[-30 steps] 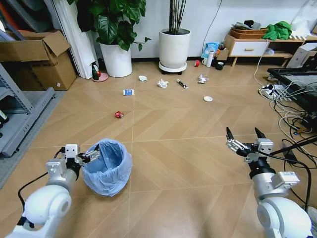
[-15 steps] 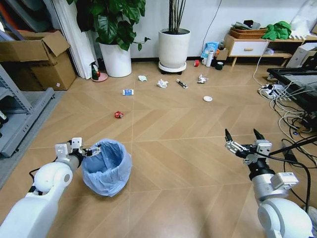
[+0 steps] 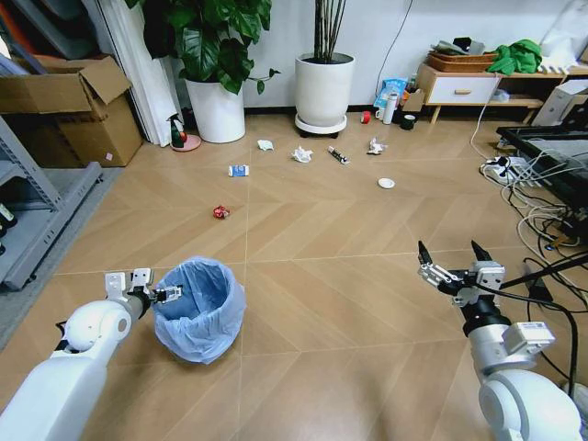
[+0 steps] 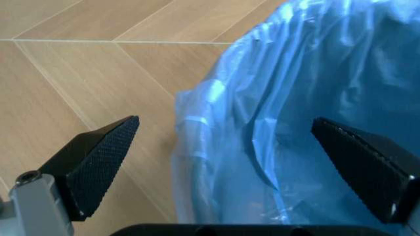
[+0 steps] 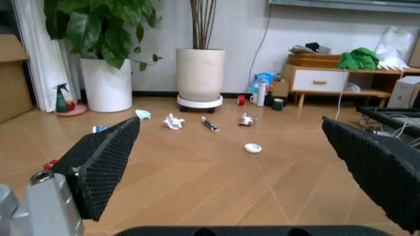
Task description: Pick up the trash bin and place the garbage on the floor into it.
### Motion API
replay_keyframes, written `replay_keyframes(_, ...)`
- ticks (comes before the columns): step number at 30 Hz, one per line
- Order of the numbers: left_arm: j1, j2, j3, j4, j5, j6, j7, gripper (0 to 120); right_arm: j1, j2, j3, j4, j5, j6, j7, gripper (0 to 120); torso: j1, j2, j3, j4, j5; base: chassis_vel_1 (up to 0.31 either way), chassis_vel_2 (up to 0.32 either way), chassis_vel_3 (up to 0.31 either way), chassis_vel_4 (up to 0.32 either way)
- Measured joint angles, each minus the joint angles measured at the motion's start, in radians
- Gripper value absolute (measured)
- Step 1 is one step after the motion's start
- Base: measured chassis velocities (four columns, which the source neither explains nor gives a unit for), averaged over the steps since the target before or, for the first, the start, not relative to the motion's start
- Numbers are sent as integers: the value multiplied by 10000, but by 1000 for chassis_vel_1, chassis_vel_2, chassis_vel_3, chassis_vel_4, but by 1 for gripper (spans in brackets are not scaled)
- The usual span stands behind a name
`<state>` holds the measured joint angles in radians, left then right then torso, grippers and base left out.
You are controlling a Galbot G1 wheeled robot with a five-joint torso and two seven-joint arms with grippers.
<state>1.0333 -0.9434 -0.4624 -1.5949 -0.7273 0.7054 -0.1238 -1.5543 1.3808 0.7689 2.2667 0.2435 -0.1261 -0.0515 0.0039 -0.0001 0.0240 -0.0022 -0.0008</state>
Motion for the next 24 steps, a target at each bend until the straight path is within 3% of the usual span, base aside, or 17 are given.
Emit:
replay_keyframes(5, -193, -26, 102, 386, 107, -54, 85, 98, -17, 12, 12, -22, -24, 65, 0, 100, 0, 0, 0, -1, 0, 0, 0, 0, 0)
replay_keyframes(12, -343, -36, 241, 688, 131, -62, 192, 85, -2, 34, 5, -83, -54, 95, 0, 100, 0, 0, 0, -1, 0, 0, 0, 0, 0)
replay_keyframes(24, -360, -15, 318, 759, 140, -109, 489, 40, 41, 70, -14, -167, -105, 159, 5, 100, 0, 0, 0, -1, 0, 0, 0, 0, 0)
